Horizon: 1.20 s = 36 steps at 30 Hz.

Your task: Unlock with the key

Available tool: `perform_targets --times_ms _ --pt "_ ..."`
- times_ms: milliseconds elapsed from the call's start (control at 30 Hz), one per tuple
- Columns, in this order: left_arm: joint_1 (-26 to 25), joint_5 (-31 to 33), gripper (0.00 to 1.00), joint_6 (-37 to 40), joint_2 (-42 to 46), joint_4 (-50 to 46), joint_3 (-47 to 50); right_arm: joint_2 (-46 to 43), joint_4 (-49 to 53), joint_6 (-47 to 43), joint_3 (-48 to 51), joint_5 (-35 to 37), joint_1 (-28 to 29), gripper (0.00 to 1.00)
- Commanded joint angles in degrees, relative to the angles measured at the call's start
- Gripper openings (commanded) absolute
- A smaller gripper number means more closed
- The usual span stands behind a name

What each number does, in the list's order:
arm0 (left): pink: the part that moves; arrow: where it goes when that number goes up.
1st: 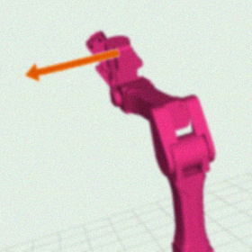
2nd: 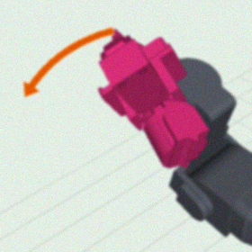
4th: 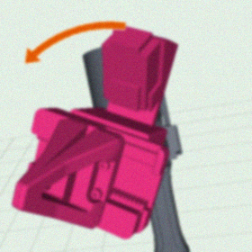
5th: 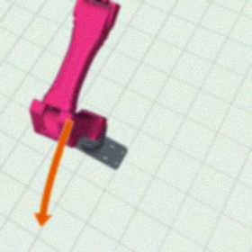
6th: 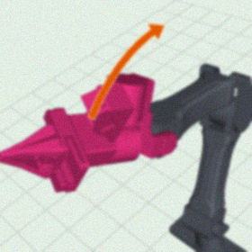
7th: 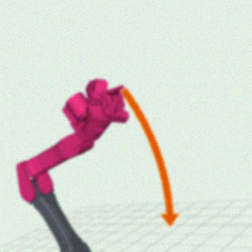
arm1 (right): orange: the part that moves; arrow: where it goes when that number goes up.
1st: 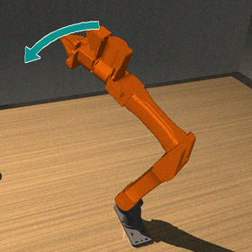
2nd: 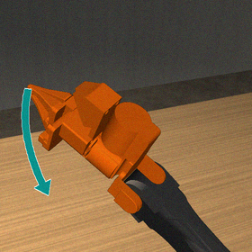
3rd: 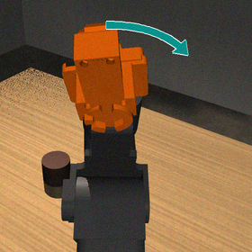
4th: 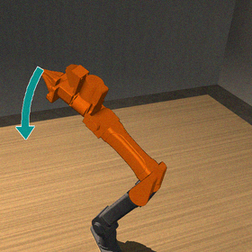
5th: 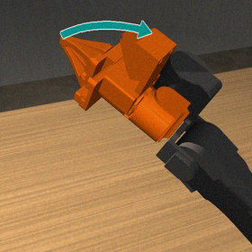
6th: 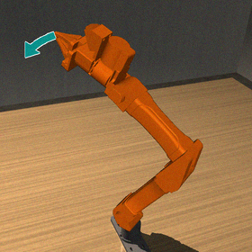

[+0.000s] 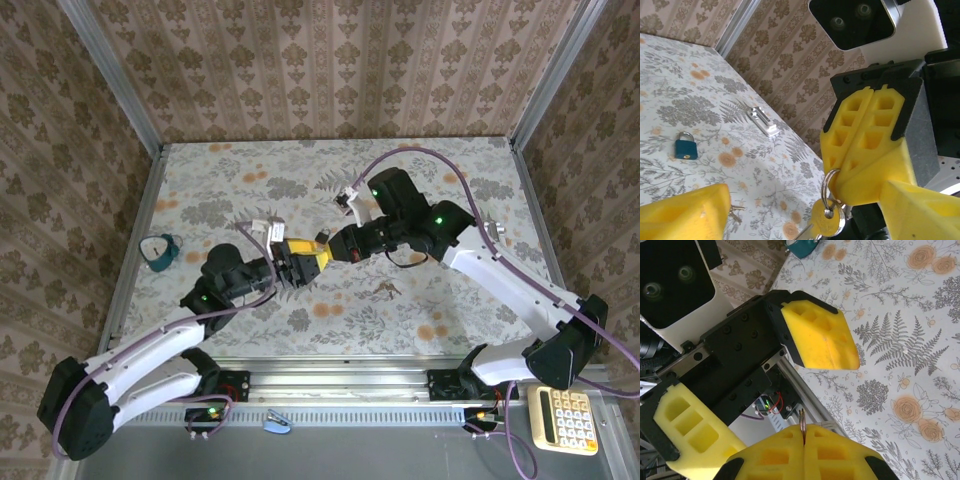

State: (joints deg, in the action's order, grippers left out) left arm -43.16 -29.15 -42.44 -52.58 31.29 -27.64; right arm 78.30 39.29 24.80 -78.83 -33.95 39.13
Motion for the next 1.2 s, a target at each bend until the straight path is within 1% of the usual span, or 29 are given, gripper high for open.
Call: perform_targets --times_ms 0,100,267,367,533,600,800,900,967,1067,1133,1167 --pt "-1.46 -3.82 0.73 -0.79 -1.28 4.99 -2.77 -0.77 -1.38 1.25 -1.55 -2.98 0.34 0.0" --pt "-1.5 -3.91 0.63 -0.88 -1.41 4.85 -2.56 -0.59 -1.42 1.45 -1.77 -2.99 0.2 0.0" --pt "-1.58 -3.73 0.59 -1.5 0.18 5.55 -0.79 -0.83 -2.02 2.4 -1.68 -3.86 -0.67 0.0" --pt "-1.55 -3.46 0.59 -1.99 1.24 7.52 0.51 -1.04 -3.04 3.32 -1.54 -4.98 -1.49 0.0" --pt "-1.49 -3.59 0.68 -2.21 2.16 8.01 1.12 -0.75 -3.78 3.99 -1.73 -5.89 -1.78 0.0" --pt "-1.5 -3.58 0.67 -2.17 2.28 7.79 1.11 -0.68 -3.78 4.13 -1.86 -6.08 -1.95 0.0" --pt "-1.5 -3.86 0.57 -2.04 2.09 6.9 1.35 -0.94 -4.81 5.19 -1.16 -6.36 -2.46 0.0" --pt "-1.55 -3.72 0.48 -2.48 2.04 7.73 2.1 -0.91 -5.23 5.6 -1.15 -6.69 -2.75 0.0" --pt "-1.53 -3.47 0.45 -2.42 2.22 7.49 2.39 -0.91 -5.27 5.64 -1.17 -6.8 -2.9 0.0" --pt "-1.56 -3.11 0.38 -2.17 2.58 6.84 2.63 -0.8 -5.32 5.79 -1.13 -6.96 -2.94 0.0" --pt "-1.53 -2.97 0.3 -2.11 2.68 6.55 2.85 -0.81 -5.43 5.81 -0.99 -7.18 -3.01 0.0" --pt "-1.55 -2.89 0.28 -1.94 2.79 6.35 2.92 -0.86 -5.42 5.87 -0.93 -7.22 -3.01 0.0"
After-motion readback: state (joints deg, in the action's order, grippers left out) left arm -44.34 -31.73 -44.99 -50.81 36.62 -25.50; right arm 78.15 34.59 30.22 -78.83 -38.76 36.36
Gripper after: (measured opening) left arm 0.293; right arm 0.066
